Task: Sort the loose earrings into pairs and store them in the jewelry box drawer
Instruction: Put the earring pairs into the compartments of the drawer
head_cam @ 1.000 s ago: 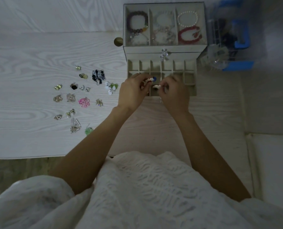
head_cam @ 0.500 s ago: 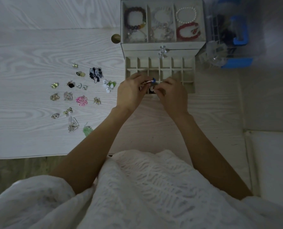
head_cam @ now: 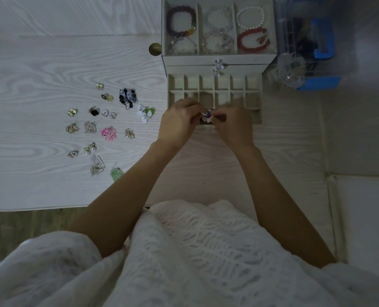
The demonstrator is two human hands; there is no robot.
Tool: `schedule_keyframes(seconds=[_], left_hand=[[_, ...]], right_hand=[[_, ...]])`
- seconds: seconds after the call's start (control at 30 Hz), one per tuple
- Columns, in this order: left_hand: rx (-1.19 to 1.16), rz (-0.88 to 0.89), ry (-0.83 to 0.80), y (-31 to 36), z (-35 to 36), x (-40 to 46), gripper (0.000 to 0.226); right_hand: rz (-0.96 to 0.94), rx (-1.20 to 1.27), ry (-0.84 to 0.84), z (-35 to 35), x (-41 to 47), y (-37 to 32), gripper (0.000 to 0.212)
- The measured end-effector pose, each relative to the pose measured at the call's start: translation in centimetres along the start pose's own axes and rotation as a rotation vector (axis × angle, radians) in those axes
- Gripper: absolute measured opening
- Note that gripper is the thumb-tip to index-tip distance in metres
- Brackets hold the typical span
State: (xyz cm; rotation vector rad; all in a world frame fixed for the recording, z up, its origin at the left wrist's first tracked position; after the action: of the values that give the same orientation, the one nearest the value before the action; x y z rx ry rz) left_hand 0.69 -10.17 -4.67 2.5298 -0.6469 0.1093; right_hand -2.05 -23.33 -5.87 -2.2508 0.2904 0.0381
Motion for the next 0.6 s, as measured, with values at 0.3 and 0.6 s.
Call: schedule_keyframes(seconds=[0.3,0.6], left_hand=[[0.131,0.156,-0.038,0.9,1.7,-1.0,0.027],[0.012,0.028,-0.150,0.0,1.5,0.4,0.020]], right_hand=[[0.047,0.111,-0.020,-0.6,0.2,0.5,0.020],[-0.075,0.003,-0.032,-0.1,0.6,0.0,0.015]])
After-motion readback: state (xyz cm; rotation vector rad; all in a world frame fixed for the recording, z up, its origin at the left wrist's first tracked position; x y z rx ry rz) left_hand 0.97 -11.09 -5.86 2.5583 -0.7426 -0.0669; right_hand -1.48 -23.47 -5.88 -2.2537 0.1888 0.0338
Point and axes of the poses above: each hand's wrist, its own x-axis towards the middle knuckle, its own z-axis out of the palm, y = z × x, the point moved 6 cm from there along x, towards the middle knuckle, and after that the axes turned 7 degrees about x, right-handed, at the moved point
